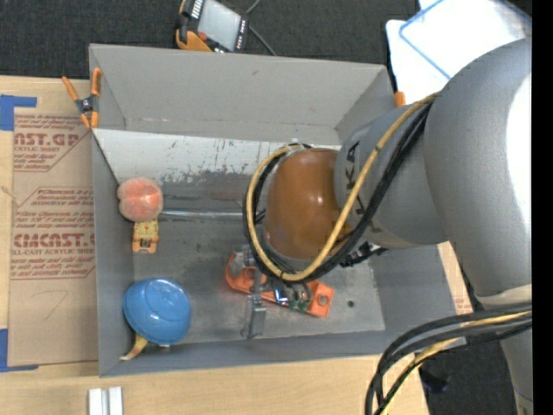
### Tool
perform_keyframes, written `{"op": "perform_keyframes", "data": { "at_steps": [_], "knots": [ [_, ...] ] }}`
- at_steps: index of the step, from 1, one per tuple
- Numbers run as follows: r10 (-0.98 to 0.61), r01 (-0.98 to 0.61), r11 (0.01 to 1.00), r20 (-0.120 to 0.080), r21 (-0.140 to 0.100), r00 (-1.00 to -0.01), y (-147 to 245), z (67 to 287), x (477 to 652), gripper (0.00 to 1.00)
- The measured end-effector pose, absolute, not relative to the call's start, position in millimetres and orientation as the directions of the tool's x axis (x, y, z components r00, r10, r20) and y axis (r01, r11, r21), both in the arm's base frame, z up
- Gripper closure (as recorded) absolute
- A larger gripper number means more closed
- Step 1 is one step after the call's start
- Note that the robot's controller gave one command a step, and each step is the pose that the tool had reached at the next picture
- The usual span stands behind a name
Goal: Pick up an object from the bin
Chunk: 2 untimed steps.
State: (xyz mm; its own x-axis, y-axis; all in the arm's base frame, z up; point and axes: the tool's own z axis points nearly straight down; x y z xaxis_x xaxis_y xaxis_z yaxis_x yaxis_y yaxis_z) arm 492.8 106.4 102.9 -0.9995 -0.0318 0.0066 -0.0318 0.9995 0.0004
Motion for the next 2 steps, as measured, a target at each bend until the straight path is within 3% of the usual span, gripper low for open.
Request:
{"op": "perform_keyframes", "data": {
  "at_steps": [1, 2],
  "knots": [
    [0.002, 0.002, 1.000, -0.010, 0.006, -1.000, 90.1, 104.1, 505.4, 1.00],
    [0.002, 0.002, 1.000, -0.010, 0.006, -1.000, 90.2, 104.1, 505.4, 1.00]
  ]
}}
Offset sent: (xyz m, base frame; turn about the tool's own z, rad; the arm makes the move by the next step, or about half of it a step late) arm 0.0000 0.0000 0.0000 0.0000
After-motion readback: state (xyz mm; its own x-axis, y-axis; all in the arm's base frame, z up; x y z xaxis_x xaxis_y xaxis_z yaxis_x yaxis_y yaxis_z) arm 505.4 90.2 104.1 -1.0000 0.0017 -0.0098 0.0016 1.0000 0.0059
